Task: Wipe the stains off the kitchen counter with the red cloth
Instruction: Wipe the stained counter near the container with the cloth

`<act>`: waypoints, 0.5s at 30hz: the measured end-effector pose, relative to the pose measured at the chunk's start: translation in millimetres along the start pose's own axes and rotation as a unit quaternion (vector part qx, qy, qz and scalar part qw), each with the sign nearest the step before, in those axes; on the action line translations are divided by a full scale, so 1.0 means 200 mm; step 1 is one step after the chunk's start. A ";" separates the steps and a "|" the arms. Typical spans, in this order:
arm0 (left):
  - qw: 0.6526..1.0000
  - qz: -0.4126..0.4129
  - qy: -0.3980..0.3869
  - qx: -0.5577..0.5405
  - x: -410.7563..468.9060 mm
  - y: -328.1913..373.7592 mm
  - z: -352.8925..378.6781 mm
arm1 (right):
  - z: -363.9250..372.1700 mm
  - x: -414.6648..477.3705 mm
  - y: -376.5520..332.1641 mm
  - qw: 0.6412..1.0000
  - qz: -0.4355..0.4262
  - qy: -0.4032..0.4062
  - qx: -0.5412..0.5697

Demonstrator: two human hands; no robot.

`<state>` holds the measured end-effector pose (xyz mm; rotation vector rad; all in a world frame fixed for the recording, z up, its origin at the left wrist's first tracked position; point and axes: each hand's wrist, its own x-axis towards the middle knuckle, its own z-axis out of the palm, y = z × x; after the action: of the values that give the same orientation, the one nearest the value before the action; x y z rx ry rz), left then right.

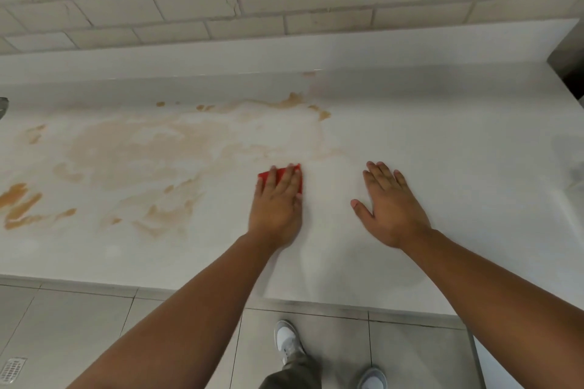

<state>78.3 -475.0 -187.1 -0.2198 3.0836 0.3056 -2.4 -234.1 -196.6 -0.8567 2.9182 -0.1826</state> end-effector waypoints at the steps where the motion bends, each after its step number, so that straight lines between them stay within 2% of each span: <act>1: 0.999 0.040 -0.010 0.000 -0.03 0.05 0.01 | 0.00 0.00 0.00 1.000 -0.001 0.000 0.000; 4: 0.989 0.143 -0.034 0.008 -0.14 0.03 0.01 | 0.00 0.00 0.01 1.000 -0.003 0.000 -0.002; 7: 0.985 0.172 -0.022 0.001 -0.20 -0.15 -0.01 | 0.01 0.00 0.01 1.000 -0.005 -0.002 0.005; 12: 0.997 0.072 -0.002 0.008 -0.13 -0.42 -0.07 | 0.01 0.00 0.01 1.000 -0.005 0.004 0.011; 15: 1.000 -0.010 0.014 -0.001 0.00 -0.45 -0.08 | 0.01 0.00 0.01 1.000 -0.004 0.012 0.018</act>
<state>91.9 -566.1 -188.3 -0.2571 3.1072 0.3085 -4.2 -232.4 -199.7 -0.8678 2.9246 -0.2470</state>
